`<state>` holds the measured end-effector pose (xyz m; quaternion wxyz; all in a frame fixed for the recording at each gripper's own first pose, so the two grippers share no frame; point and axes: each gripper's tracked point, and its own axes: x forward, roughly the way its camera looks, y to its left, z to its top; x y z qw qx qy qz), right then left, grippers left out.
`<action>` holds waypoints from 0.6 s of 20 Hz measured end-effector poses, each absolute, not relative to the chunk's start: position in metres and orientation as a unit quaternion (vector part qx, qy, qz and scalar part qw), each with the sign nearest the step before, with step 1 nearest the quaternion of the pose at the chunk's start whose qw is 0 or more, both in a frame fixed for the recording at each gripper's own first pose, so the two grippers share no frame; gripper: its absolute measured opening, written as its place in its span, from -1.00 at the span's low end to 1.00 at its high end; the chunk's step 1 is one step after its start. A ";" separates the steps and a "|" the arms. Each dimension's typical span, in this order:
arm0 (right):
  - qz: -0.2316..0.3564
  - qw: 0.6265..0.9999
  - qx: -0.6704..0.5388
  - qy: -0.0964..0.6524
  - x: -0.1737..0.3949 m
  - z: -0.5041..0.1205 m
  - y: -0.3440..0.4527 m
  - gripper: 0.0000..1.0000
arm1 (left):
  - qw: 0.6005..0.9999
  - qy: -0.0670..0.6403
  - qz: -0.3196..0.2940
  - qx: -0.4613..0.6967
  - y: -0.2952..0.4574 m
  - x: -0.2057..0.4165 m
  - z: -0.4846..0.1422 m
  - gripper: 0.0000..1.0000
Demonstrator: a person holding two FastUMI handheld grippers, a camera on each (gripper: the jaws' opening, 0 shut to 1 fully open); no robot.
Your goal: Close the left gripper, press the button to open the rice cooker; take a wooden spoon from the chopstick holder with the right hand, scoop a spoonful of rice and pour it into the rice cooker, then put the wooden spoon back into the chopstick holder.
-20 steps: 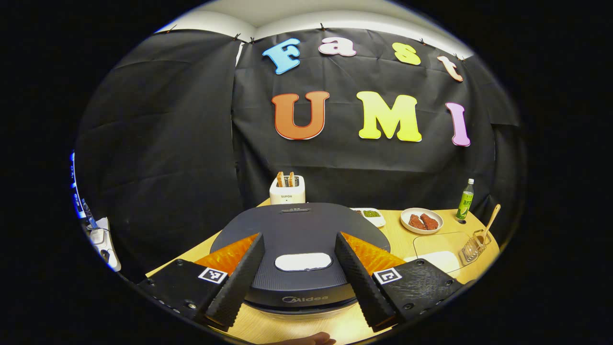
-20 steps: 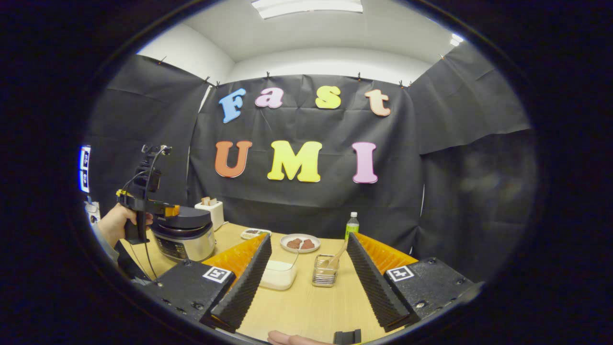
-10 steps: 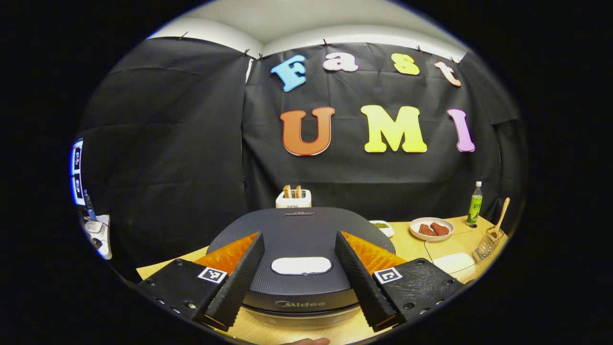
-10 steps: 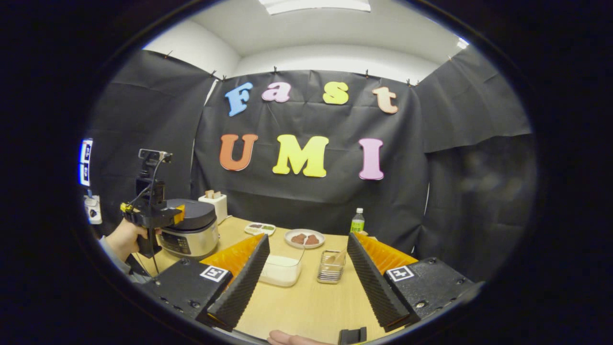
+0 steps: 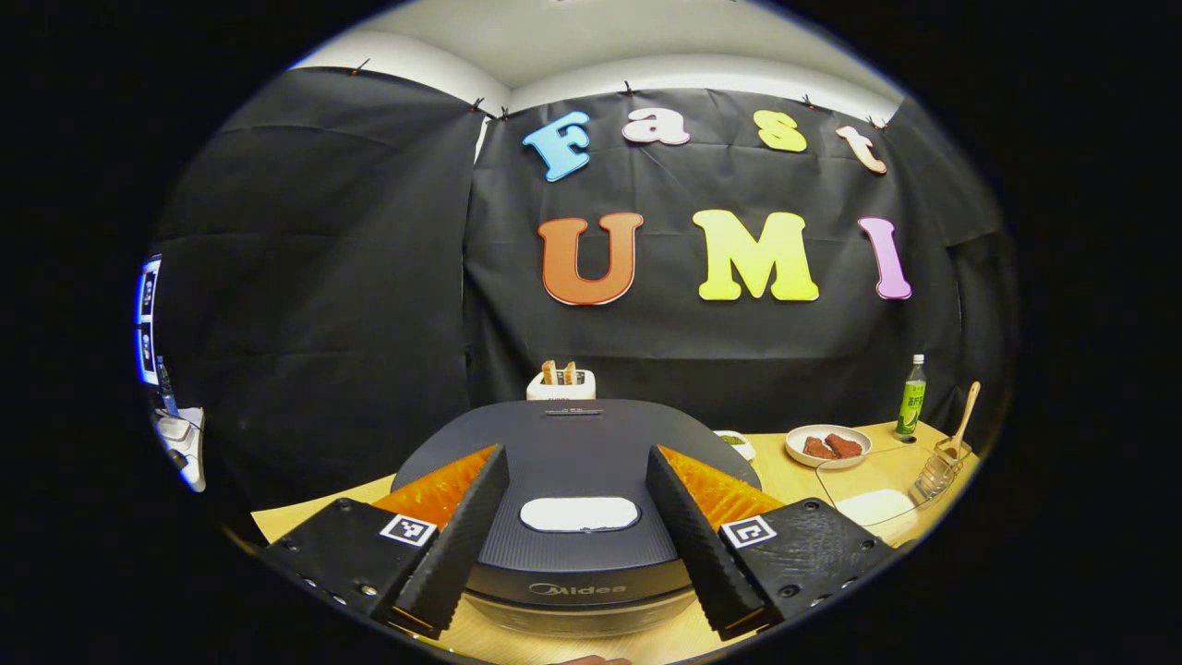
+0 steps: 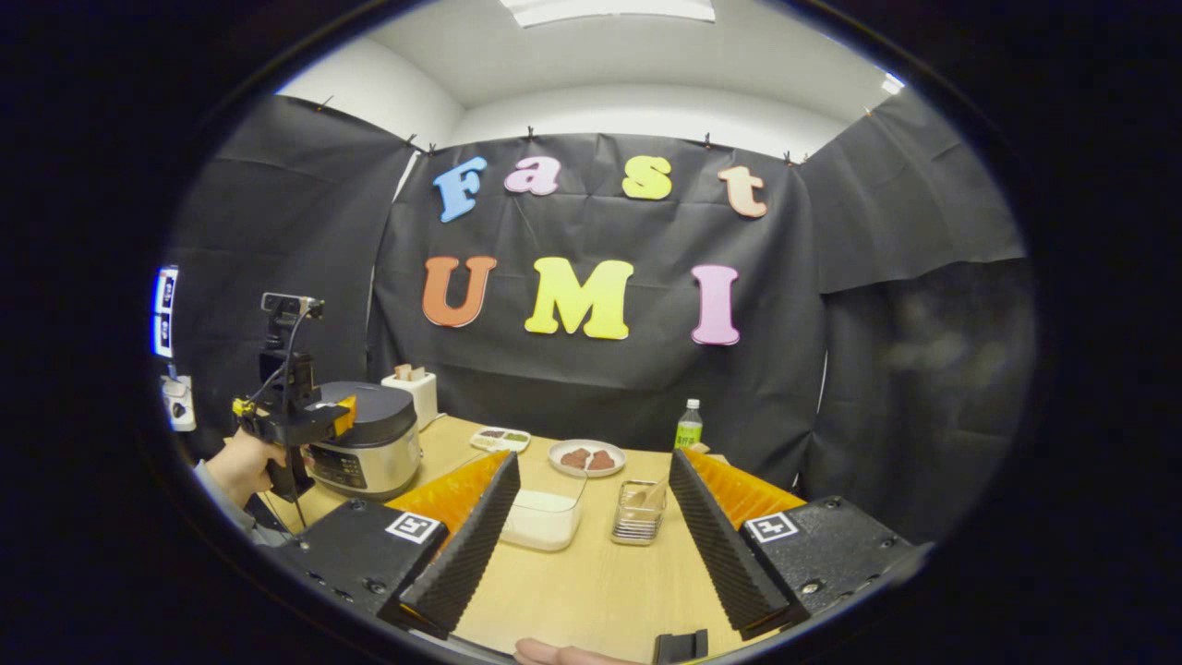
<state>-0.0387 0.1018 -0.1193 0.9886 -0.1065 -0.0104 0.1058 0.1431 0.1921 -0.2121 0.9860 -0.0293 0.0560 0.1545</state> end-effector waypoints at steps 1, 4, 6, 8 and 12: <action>0.106 0.989 -0.107 -0.010 -0.039 -0.120 0.102 1.00 | 0.986 0.059 0.154 -0.022 0.192 0.140 -0.211 1.00; 0.106 0.989 -0.107 -0.013 -0.039 -0.117 0.103 1.00 | 0.985 0.076 0.154 -0.019 0.187 0.126 -0.209 0.92; 0.097 0.990 -0.104 -0.018 -0.039 -0.114 0.100 1.00 | 0.985 0.094 0.142 -0.024 0.180 0.113 -0.208 0.73; 0.082 0.992 -0.088 -0.031 -0.038 -0.107 0.094 1.00 | 0.985 0.108 0.130 -0.029 0.171 0.097 -0.200 0.88; 0.068 0.995 -0.067 -0.038 -0.035 -0.104 0.088 1.00 | 0.988 0.103 0.116 -0.015 0.150 0.060 -0.175 0.87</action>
